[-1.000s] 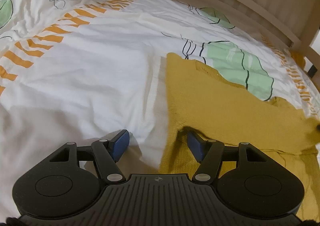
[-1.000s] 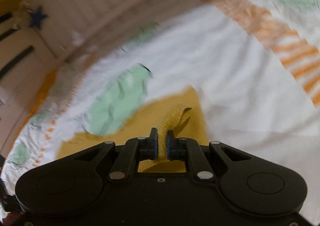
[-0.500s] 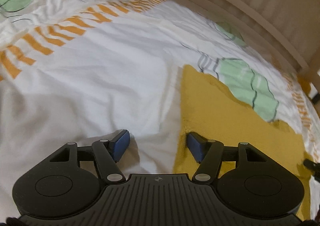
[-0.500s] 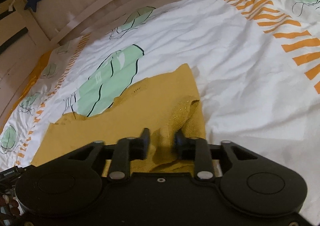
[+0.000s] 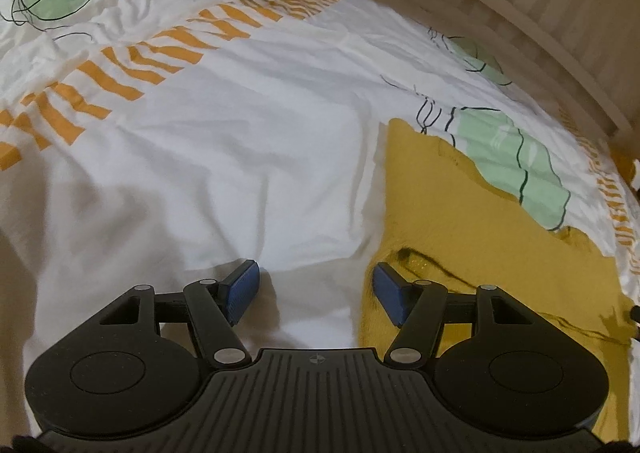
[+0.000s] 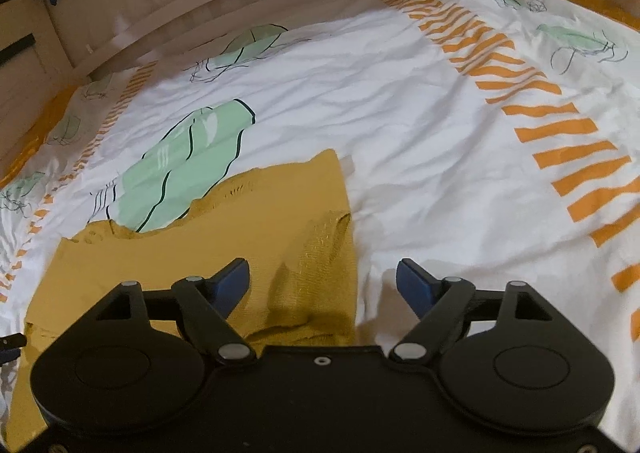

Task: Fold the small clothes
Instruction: 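Fold the gripped side edge toward the sweater's center and open the right gripper, then withdraw the right gripper from the folded sweater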

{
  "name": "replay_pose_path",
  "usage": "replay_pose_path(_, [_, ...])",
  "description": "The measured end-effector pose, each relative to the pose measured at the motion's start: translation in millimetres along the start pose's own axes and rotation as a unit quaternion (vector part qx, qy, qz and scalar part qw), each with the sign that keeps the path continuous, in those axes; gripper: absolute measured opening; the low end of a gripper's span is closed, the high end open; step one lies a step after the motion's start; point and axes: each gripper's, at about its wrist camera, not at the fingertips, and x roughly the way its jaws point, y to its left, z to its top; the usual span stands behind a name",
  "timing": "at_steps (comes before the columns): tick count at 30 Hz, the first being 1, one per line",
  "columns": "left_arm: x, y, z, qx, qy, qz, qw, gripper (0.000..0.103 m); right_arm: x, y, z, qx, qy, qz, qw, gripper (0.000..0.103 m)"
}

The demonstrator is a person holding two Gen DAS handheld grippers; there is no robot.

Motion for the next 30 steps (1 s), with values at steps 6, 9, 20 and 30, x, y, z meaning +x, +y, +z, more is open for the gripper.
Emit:
replay_pose_path(6, [-2, -1, -8, 0.032, -0.007, 0.005, 0.9994, 0.062, -2, -3, -6, -0.012, 0.009, -0.048, 0.999, 0.083])
replay_pose_path(9, [-3, -1, -11, 0.039, -0.011, 0.004, 0.9992, 0.062, -5, -15, -11, -0.009, 0.012, -0.085, 0.996, 0.085])
replay_pose_path(20, [-23, 3, -19, 0.059, 0.016, 0.013, 0.9981, 0.062, -61, -14, -27, 0.029, -0.005, -0.036, 0.999, 0.086])
replay_pose_path(30, [-47, 15, -41, 0.071, 0.028, 0.004, 0.9970, 0.063, -72, 5, -48, 0.027, -0.011, 0.051, 0.998, 0.086])
